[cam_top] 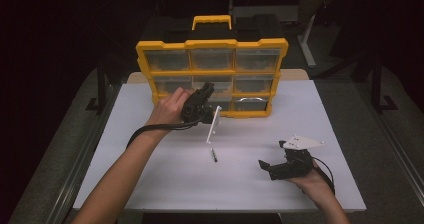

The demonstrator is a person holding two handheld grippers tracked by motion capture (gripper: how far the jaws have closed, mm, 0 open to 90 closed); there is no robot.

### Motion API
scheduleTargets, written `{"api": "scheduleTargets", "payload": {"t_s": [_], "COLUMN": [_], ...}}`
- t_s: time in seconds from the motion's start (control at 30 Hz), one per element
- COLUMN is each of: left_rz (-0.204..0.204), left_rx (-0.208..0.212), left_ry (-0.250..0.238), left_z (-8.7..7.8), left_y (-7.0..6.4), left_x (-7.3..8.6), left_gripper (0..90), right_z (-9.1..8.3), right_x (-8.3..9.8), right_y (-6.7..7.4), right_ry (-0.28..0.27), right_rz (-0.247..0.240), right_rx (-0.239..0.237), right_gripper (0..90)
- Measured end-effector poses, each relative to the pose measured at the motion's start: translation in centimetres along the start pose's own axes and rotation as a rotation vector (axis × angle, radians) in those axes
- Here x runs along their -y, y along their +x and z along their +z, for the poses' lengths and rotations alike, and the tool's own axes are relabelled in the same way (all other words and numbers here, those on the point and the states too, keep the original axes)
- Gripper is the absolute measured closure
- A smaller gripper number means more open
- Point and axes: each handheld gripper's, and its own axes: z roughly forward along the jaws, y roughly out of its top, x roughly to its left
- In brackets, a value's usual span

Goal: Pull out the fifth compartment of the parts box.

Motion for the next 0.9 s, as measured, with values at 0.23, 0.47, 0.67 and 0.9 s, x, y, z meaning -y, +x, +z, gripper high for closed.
{"api": "scheduleTargets", "payload": {"t_s": [0.23,0.47,0.67,0.9], "left_rz": [-0.001,0.003,0.0,0.007], "left_rx": [-0.004,-0.007,-0.007,-0.007], "left_ry": [-0.007,-0.012,-0.018,-0.025], "left_z": [-0.4,-1.0,-1.3,-1.8], "left_y": [-0.1,-0.2,-0.2,-0.2], "left_x": [-0.1,-0.2,-0.3,-0.5], "left_gripper": [79.5,79.5,79.6,79.6], "right_z": [0.0,0.0,0.0,0.0], "right_x": [0.0,0.0,0.0,0.0], "right_y": [0.0,0.0,0.1,0.1], "right_ry": [0.002,0.001,0.004,0.004], "right_rz": [0.001,-0.001,-0.001,-0.001], "right_rx": [0.001,0.002,0.002,0.003], "right_gripper": [0.0,0.0,0.0,0.0]}}
